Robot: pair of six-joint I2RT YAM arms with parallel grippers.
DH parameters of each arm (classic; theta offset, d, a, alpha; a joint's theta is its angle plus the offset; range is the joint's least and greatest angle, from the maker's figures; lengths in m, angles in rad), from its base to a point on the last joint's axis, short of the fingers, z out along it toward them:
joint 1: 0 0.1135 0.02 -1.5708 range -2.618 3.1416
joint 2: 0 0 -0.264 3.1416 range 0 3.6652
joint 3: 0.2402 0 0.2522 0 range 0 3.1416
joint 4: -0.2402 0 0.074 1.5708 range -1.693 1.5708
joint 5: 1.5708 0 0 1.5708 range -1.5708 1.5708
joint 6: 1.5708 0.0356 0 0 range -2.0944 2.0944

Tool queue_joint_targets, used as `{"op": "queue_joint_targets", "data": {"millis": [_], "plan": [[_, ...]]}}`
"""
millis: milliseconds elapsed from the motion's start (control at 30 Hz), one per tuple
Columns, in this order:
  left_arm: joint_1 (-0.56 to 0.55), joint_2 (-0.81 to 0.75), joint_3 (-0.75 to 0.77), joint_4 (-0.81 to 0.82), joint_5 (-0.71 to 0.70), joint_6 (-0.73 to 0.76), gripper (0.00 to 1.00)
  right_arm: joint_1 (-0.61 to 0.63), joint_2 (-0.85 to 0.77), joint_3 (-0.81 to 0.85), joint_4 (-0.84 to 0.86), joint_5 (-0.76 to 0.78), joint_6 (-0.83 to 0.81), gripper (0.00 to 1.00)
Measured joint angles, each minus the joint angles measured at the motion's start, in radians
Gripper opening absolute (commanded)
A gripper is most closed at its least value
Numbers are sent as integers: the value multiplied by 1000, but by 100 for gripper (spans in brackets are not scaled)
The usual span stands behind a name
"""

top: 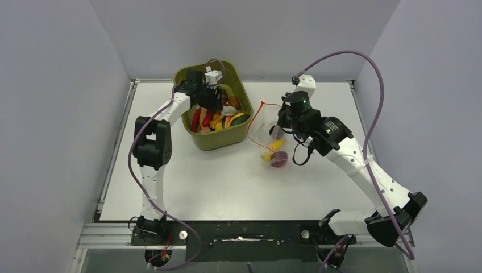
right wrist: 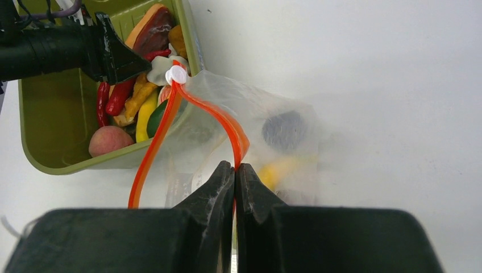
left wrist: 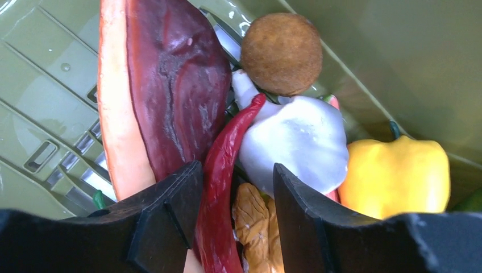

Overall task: Place the food in the zip-top bag and seal the zipper
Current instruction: Pick up the fake vegetable from the bin.

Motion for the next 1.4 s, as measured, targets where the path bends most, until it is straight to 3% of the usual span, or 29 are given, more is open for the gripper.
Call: {"op": "queue_joint_targets", "data": {"millis": [67,133,333,567,800,967,1400], "plan": [[0,10,7,0,-16,0,42,0,27,43,-37,-1,11,0],[0,14,8,-2,-35,0,25,0,45,76,-71,-1,18,0],[0,17,8,6,-100,4,33,0,67,114,-125,-8,27,0],[-3,25,8,7,-135,8,11,0,67,114,-130,-15,26,0],[-30,8,8,17,-169,-39,9,0,64,84,-125,-40,61,0],[-40,-113,-58,94,-178,-157,9,0,39,3,-99,-63,98,0],[-40,-483,-345,553,-84,-484,7,0,-172,-225,61,-202,243,0]]}}
